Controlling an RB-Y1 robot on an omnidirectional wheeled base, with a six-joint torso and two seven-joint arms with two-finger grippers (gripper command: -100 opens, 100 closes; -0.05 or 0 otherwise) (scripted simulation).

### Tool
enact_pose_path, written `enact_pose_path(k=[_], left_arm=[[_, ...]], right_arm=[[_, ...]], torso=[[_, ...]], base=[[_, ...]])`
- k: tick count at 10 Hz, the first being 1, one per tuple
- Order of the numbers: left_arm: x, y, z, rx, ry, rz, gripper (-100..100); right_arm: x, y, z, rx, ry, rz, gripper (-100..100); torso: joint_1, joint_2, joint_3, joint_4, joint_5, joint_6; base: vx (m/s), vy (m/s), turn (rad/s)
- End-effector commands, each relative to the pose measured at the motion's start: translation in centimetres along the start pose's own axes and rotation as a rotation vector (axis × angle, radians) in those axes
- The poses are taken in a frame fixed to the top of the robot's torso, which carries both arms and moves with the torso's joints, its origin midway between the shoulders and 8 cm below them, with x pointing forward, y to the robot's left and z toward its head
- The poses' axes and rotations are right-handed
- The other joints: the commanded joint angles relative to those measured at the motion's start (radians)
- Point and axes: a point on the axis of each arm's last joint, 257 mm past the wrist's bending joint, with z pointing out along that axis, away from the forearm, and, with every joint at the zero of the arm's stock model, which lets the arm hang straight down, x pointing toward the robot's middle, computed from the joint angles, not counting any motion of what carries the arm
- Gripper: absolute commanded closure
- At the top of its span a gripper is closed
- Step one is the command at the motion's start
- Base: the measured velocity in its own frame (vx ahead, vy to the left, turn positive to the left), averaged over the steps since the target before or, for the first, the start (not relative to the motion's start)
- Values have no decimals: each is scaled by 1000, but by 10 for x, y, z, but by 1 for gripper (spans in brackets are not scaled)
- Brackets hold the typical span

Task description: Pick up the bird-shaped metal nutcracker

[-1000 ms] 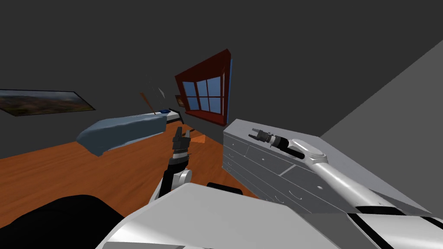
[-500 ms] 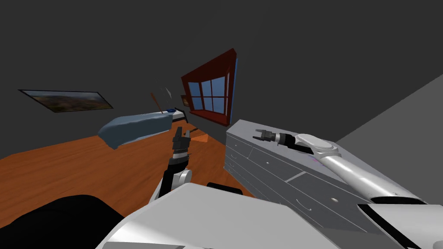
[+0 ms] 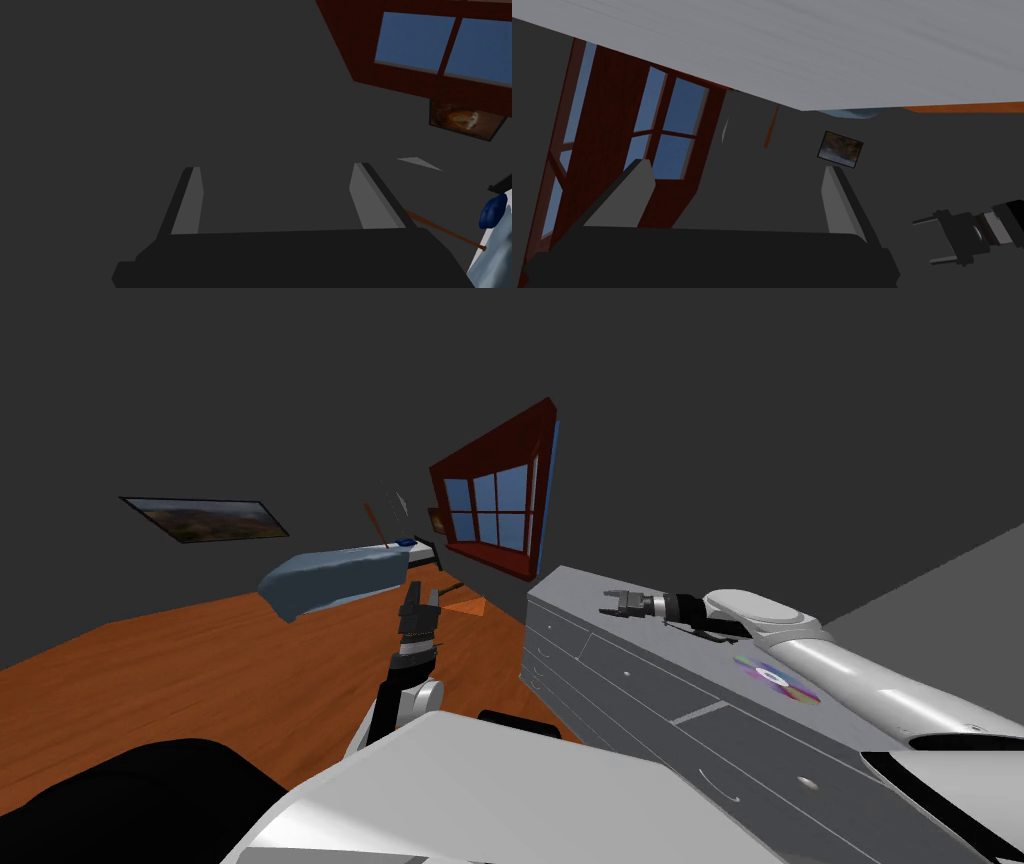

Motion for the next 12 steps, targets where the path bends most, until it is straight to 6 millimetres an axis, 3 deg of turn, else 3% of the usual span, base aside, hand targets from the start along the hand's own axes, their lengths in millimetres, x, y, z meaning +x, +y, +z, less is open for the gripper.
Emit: enact_pose_path(k=[1, 4, 5, 6, 7, 8, 9, 11, 12], left_arm=[[0, 0, 0, 0, 0, 0, 0], [0, 0, 0, 0, 0, 0, 0], [0, 0, 0, 0, 0, 0, 0], [0, 0, 0, 0, 0, 0, 0], [0, 0, 0, 0, 0, 0, 0], [0, 0, 0, 0, 0, 0, 0], [0, 0, 0, 0, 0, 0, 0], [0, 0, 0, 0, 0, 0, 0], [0, 0, 0, 0, 0, 0, 0]], right_arm=[[16, -7, -20, -13, 94, -13, -100], [50, -18, -64, -21, 257, -5, -100], [54, -18, -67, -19, 261, 8, -100], [70, -21, -91, -23, 338, 25, -100], [70, -20, -91, -25, 338, 26, -100], [85, -20, -116, -29, 411, 49, -100], [85, -19, -116, -32, 411, 50, -100], [110, -16, -164, -37, 540, 108, -100], [110, -13, -164, -46, 540, 111, -100]], torso=[[0, 0, 0, 0, 0, 0], [-1, 0, 0, 0, 0, 0], [-1, 0, 0, 0, 0, 0], [-1, 0, 0, 0, 0, 0], [-1, 0, 0, 0, 0, 0], [-1, 0, 0, 0, 0, 0], [-1, 0, 0, 0, 0, 0], [-1, 0, 0, 0, 0, 0], [-3, 0, 0, 0, -1, 0]], base=[[19, -25, 101], [21, -44, 117], [15, -36, 53], [18, -41, 103], [16, -38, 50], [17, -40, 75], [11, -40, 45], [15, -54, 92], [19, -61, 42]])
